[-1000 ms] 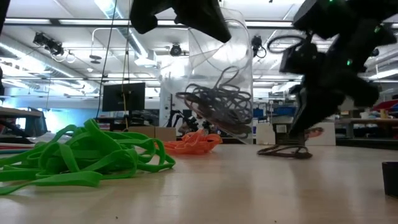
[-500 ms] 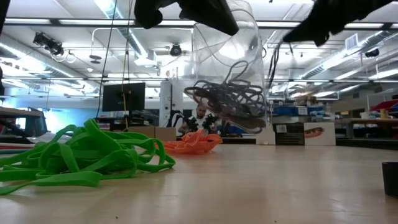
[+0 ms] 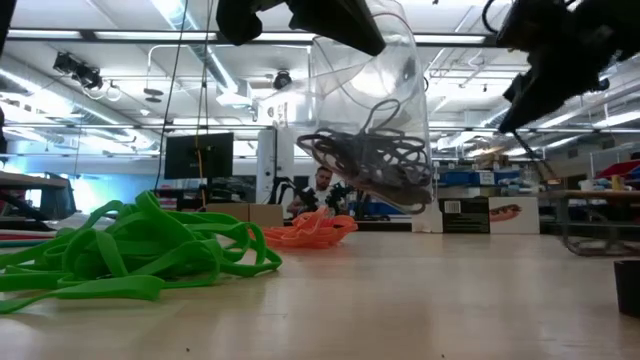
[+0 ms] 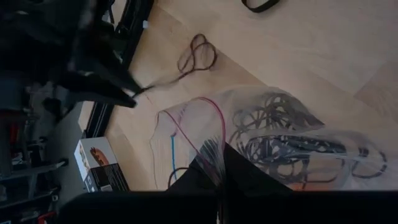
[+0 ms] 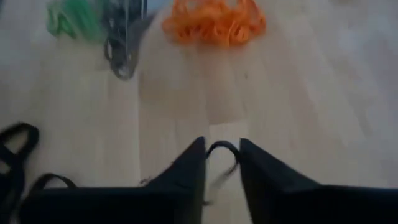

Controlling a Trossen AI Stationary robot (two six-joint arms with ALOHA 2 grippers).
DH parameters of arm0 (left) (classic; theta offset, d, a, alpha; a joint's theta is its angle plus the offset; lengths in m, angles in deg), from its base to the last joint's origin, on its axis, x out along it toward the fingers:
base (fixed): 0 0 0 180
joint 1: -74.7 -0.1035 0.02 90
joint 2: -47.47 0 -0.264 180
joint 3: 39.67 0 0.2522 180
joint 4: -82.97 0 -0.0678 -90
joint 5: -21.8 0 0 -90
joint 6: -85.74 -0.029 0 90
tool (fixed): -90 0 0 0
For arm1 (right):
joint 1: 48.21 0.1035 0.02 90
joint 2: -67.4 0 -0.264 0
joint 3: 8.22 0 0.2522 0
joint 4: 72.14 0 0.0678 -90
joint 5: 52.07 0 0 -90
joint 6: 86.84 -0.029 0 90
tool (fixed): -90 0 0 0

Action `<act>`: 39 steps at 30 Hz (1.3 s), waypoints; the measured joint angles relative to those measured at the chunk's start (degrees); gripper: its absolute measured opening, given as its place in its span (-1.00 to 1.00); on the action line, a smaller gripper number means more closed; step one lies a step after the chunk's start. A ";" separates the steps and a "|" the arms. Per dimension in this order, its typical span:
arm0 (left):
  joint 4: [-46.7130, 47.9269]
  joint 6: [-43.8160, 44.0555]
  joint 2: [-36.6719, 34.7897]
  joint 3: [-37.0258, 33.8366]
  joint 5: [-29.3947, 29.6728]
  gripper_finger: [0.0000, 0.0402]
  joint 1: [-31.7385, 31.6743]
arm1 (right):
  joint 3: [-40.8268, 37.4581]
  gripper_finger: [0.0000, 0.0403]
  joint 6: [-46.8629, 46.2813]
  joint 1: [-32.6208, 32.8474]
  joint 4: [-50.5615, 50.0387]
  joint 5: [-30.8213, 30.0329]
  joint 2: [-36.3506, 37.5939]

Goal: Sort rubber bands
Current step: Put the purple rubber band into the transparent zip bag

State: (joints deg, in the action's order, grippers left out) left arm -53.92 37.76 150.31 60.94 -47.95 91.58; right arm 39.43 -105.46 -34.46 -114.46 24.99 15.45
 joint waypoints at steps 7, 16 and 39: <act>0.22 0.20 0.00 0.00 0.01 -0.99 0.00 | 0.00 -0.03 -1.41 2.33 4.73 0.69 -7.75; 0.20 0.66 0.00 0.00 -1.28 -0.99 0.00 | -0.01 -0.17 -3.28 2.57 1.04 -1.16 -15.10; 0.16 3.08 0.00 -0.05 -3.41 -0.99 0.03 | -5.46 -0.82 2.99 -5.71 9.54 8.14 -26.69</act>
State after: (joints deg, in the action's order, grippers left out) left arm -53.77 40.84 150.31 60.89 -51.36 91.61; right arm 33.97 -102.48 -40.17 -104.92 33.13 -11.24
